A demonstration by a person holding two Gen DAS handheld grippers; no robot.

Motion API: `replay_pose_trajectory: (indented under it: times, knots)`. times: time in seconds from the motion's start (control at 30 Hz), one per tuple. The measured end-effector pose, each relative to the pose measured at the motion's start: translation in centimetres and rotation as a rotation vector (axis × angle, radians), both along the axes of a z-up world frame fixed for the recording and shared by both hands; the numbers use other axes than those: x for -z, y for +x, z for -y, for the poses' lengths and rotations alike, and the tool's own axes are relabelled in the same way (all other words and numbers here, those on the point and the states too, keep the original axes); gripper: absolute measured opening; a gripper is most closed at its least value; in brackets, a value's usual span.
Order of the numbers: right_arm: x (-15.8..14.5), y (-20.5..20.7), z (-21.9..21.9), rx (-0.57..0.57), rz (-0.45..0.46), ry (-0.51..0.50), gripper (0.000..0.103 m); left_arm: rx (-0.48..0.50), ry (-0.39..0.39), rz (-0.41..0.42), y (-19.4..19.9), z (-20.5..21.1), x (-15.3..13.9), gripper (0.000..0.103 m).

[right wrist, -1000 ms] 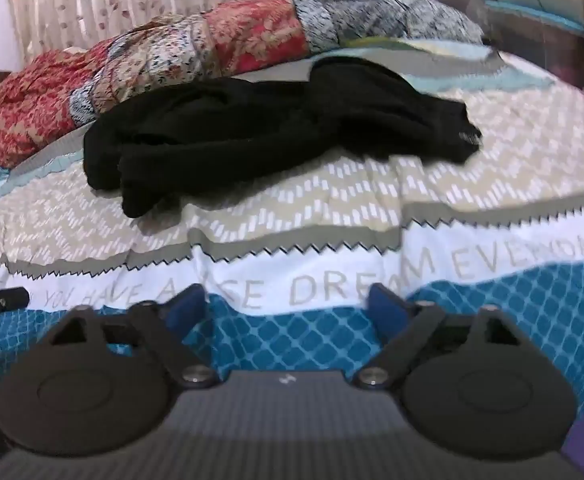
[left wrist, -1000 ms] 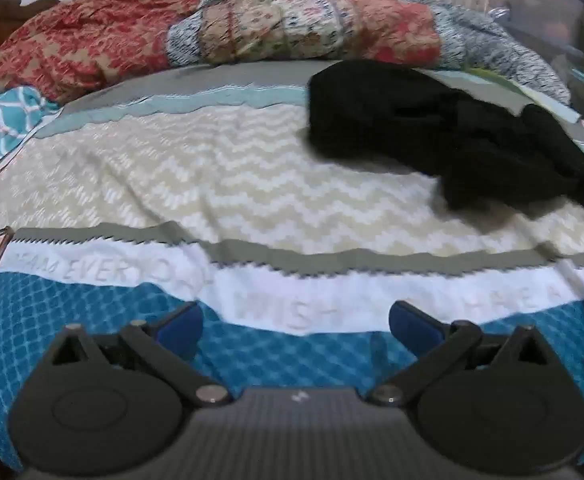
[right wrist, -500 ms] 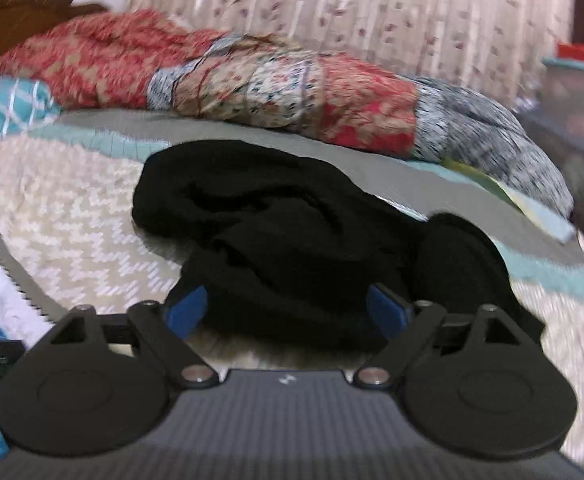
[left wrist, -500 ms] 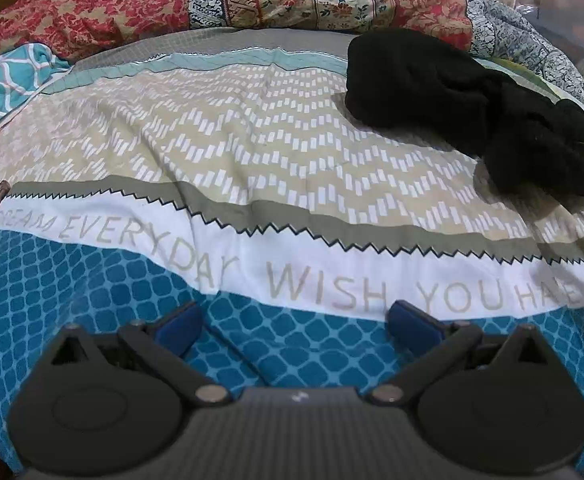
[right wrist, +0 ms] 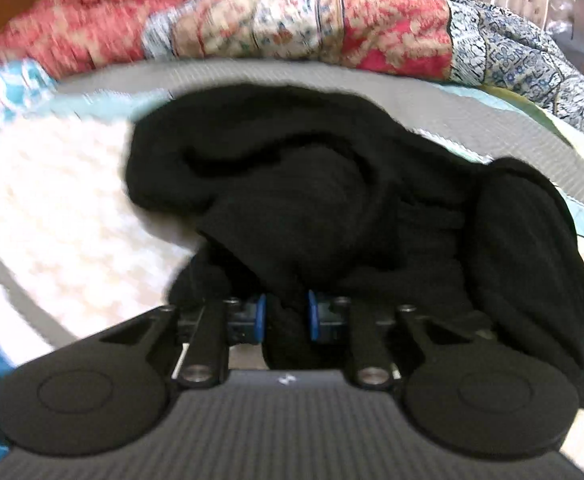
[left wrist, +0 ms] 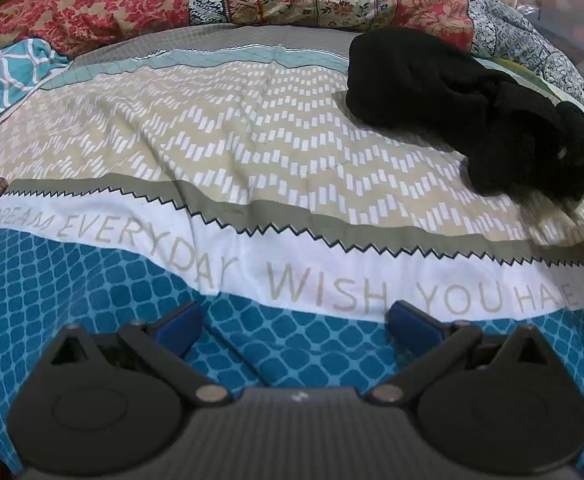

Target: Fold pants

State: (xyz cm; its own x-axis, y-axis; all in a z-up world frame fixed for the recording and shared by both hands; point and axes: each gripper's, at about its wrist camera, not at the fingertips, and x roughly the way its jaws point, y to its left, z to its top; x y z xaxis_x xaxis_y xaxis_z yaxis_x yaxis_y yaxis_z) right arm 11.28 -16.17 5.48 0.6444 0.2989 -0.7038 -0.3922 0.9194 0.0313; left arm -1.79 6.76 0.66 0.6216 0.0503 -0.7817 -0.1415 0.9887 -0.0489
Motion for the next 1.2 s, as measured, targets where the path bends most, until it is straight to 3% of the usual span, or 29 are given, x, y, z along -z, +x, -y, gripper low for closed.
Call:
replay_pose_trajectory:
  times: [0.1,0.2,0.3,0.4,0.5,0.53,0.63,0.67,0.73,0.83,1.03,1.13,1.2]
  knots:
    - [-3.4,-1.4,0.0,-0.017,0.007,0.135,0.020,-0.004,-0.029,-0.004,0.1,-0.3,-0.2,0.103]
    - [-7.8,-3.2,-0.6,-0.072,0.059,0.250,0.020,-0.033,-0.116,0.006,-0.4,-1.4,-1.2,0.103]
    - [-11.7,-5.7,-0.8,-0.138,0.105,0.394,0.017,-0.074,-0.178,0.057,-1.4,-2.6,-2.9,0.103]
    - [-13.3,-7.7,-0.8,-0.220,0.126,0.523,0.017,-0.087,-0.217,0.107,-2.6,-3.6,-4.3,0.102]
    - [-10.4,-7.5,-1.3,-0.236,0.045,0.579,0.019,-0.104,-0.262,0.119,-3.2,-4.4,-5.0,0.103]
    - [-8.5,-7.1,-1.7,-0.212,-0.016,0.577,0.025,-0.107,-0.273,0.117,-3.4,-4.5,-5.0,0.102]
    - [-1.7,-6.6,-3.7,-0.130,-0.229,0.385,0.035,-0.105,-0.305,0.110,-4.0,-4.9,-5.0,0.102]
    - [0.0,-7.1,-3.8,-0.114,-0.253,0.326,0.036,-0.101,-0.314,0.110,-4.2,-5.1,-5.1,0.102]
    - [1.4,-8.8,-3.2,-0.104,-0.278,0.310,0.040,-0.086,-0.339,0.111,-4.7,-5.3,-5.1,0.103]
    - [1.3,-10.6,-1.1,-0.064,-0.281,0.378,0.049,-0.056,-0.397,0.106,-4.5,-5.4,-5.0,0.103]
    - [0.2,-10.7,3.8,0.108,-0.219,0.433,0.049,-0.016,-0.582,0.062,-1.6,-4.5,-3.8,0.103]
    - [-0.1,-10.3,6.0,0.236,-0.163,0.432,0.049,-0.023,-0.605,0.031,0.2,-3.5,-2.9,0.102]
    - [-0.3,-9.9,8.0,0.347,-0.111,0.447,0.054,-0.019,-0.604,0.007,1.1,-2.5,-2.6,0.085]
